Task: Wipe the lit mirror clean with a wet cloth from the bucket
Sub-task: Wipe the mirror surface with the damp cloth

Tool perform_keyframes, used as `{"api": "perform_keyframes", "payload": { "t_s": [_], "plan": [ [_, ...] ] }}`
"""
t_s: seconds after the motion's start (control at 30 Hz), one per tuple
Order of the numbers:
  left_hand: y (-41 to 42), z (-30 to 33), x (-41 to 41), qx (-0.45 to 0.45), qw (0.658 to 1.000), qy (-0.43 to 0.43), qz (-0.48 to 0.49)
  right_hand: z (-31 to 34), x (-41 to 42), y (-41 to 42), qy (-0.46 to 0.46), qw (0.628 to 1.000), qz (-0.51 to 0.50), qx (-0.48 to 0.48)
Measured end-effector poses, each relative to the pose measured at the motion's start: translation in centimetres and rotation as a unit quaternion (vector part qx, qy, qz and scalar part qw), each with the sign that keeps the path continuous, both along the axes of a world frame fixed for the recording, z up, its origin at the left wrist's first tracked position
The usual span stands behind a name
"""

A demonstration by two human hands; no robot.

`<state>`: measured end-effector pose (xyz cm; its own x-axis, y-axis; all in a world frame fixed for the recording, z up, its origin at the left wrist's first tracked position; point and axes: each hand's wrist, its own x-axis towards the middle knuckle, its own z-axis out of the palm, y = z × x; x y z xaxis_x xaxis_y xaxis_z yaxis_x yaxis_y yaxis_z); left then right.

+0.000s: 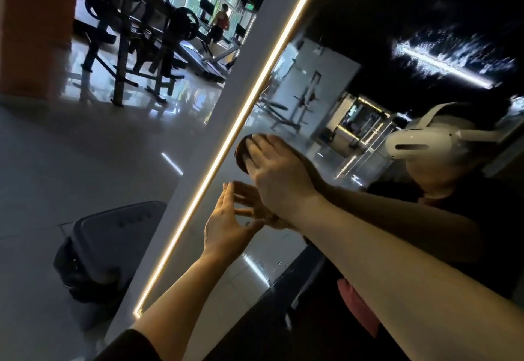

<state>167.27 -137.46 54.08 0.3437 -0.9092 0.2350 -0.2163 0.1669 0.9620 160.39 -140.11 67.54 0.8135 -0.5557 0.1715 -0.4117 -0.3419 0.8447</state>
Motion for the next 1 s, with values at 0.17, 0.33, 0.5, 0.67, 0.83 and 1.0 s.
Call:
{"api": "perform_keyframes", "payload": {
  "t_s": [0.17,0.33,0.5,0.67,0.83,1.0],
  "plan": [
    [-0.1,-0.1,0.5,0.011,0.999,-0.027,-0.023,4.2,1.0,-1.6,-0.126,0.985,0.034,-0.114],
    [0.2,-1.5,0.1,-0.030,0.999,-0.008,0.018,4.0,2.8,-2.7,-0.149,0.975,0.011,-0.163],
    [1.5,-3.2,-0.7,-0.028,0.991,0.026,0.130,-6.6,-1.1,0.1,0.056,0.998,-0.011,-0.023],
    [2.5,-2.8,-1.5,-0.044,0.998,0.011,0.051,0.9,-1.8,1.2,-0.095,0.991,-0.057,-0.081],
    [2.1,-1.8,-4.4,-0.012,0.999,-0.033,-0.015,-1.9,-6.2,3.6,-0.056,0.997,-0.016,-0.056],
    [2.2,-1.9,-4.4,-0.004,0.997,-0.072,0.004,-2.7,-9.5,5.9,-0.014,0.999,-0.031,-0.004]
  ]
}}
